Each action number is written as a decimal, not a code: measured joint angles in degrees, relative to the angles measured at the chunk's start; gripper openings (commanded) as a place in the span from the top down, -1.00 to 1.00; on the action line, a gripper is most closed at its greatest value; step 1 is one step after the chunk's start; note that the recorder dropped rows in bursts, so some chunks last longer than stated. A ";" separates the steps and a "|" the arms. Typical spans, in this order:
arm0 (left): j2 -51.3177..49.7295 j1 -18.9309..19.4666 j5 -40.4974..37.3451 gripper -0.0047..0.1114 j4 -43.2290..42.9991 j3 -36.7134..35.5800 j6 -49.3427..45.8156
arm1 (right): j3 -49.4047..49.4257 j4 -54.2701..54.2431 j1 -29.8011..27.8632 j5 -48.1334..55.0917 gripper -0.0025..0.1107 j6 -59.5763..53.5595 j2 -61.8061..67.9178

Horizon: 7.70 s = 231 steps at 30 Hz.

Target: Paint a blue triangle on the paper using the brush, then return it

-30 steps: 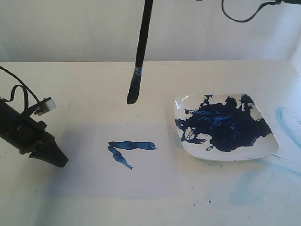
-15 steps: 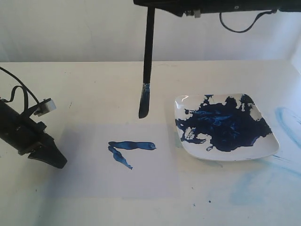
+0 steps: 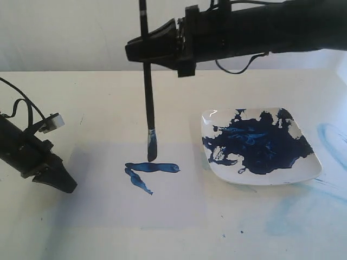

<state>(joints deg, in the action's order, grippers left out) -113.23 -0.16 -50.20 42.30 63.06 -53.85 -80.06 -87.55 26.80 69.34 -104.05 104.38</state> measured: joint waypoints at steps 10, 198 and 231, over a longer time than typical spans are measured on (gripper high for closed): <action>0.00 0.00 0.10 0.92 0.00 0.00 0.00 | 0.00 4.82 5.86 0.00 0.96 -4.34 2.94; 0.00 0.00 0.10 0.92 0.00 0.00 -0.14 | 0.00 7.14 5.99 -17.23 0.96 8.96 -3.90; 0.00 0.00 1.45 0.92 0.10 0.00 -0.14 | 0.00 -1.70 33.07 -103.37 0.96 39.99 3.07</action>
<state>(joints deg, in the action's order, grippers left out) -113.23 -0.16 -48.75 42.40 63.06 -53.98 -80.06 -89.25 59.87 -34.04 -64.06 107.45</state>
